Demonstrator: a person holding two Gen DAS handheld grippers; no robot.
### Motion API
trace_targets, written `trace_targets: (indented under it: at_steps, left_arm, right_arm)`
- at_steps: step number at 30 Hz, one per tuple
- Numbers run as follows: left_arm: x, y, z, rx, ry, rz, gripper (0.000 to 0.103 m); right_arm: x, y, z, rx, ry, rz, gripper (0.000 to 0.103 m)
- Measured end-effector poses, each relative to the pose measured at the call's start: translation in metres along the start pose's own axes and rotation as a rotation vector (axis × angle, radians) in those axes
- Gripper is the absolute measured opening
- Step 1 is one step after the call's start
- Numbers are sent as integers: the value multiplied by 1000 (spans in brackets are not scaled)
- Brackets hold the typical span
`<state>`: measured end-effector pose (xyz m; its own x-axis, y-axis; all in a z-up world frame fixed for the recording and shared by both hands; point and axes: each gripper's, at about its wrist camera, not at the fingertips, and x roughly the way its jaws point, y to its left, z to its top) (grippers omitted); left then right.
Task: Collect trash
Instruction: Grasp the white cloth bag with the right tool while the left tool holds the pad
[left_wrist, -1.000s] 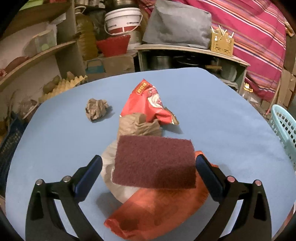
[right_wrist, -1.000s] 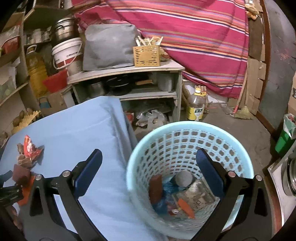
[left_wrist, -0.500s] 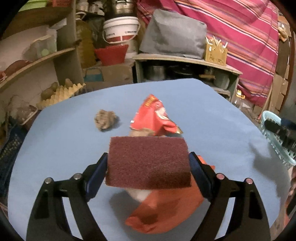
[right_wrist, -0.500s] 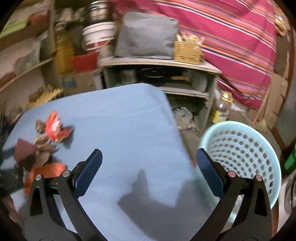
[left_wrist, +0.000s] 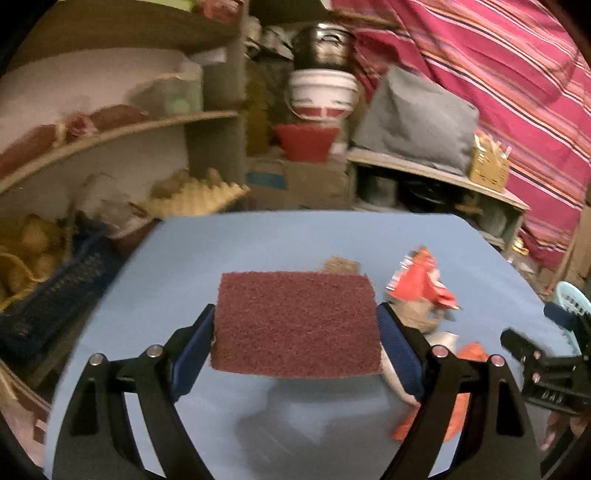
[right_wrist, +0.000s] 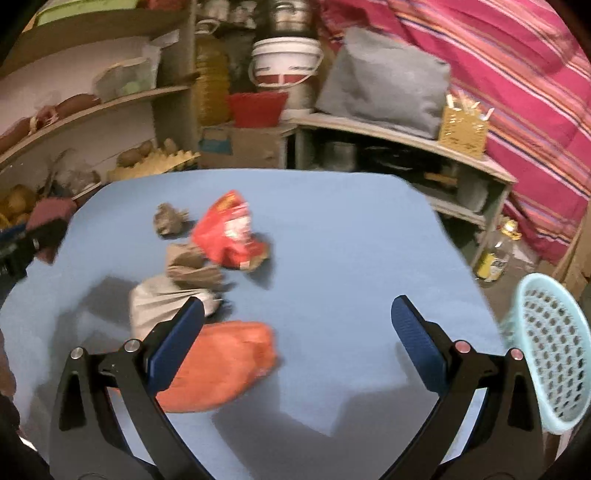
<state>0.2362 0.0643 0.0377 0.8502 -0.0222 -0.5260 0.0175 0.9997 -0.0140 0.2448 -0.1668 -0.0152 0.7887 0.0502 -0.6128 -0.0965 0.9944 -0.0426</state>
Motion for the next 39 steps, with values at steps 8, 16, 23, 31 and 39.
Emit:
trace_targets:
  at_steps: [8, 16, 23, 31, 39]
  left_arm:
    - [-21, 56, 0, -94, -36, 51, 84]
    - [-28, 89, -1, -155, -33, 82, 84]
    - [-26, 104, 2, -186, -28, 92, 84]
    - [-23, 104, 3, -190, -15, 84, 84]
    - [-22, 91, 5, -172, -19, 83, 84]
  right_arm:
    - [19, 49, 0, -51, 40, 70, 99]
    - [47, 91, 2, -113, 133, 86, 98]
    - [64, 106, 0, -175, 196, 65, 75]
    - [50, 90, 13, -147, 149, 125, 23]
    - [14, 57, 27, -81, 81, 192, 23]
